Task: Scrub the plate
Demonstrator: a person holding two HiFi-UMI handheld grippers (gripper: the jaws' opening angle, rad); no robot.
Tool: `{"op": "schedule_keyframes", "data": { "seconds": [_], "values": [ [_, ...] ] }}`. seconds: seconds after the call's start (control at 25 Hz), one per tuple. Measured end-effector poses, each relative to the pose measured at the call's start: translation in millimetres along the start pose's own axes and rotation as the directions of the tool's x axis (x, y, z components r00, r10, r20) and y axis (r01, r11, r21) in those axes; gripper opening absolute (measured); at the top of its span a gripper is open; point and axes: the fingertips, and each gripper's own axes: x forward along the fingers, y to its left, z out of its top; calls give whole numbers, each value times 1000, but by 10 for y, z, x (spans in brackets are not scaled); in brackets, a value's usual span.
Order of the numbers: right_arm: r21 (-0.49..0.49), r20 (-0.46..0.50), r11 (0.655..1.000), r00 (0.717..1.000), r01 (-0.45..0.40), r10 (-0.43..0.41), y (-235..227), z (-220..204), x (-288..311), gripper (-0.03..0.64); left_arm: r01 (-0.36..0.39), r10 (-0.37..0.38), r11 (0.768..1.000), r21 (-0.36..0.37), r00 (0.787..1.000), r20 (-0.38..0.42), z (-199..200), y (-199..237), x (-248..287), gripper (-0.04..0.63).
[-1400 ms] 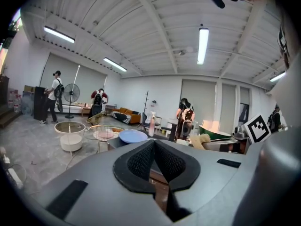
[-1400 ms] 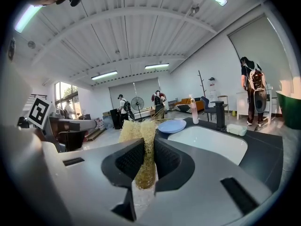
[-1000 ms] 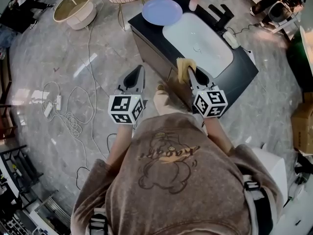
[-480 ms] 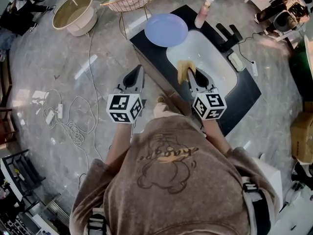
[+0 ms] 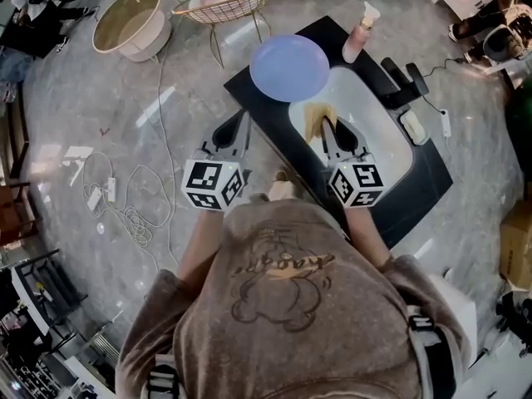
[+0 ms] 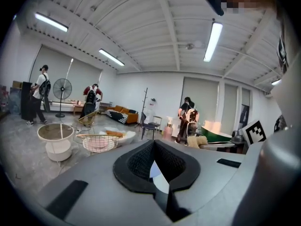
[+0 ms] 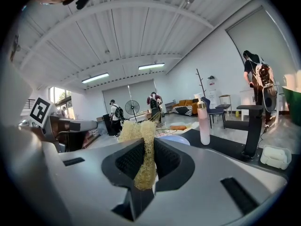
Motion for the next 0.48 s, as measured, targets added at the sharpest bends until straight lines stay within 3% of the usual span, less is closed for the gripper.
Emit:
{"op": "schedule_keyframes", "data": {
  "seconds": [0.24,0.48],
  "values": [
    [24,-5,999,1000,28,-28,-122,17,153,51,10,-9,998,-56,1000,7,27,165,126,18],
    [10,6,998,998,66,-66,-72,103,296,51,42,-42,999,-31,999,7,115,319,250,18]
  ]
}}
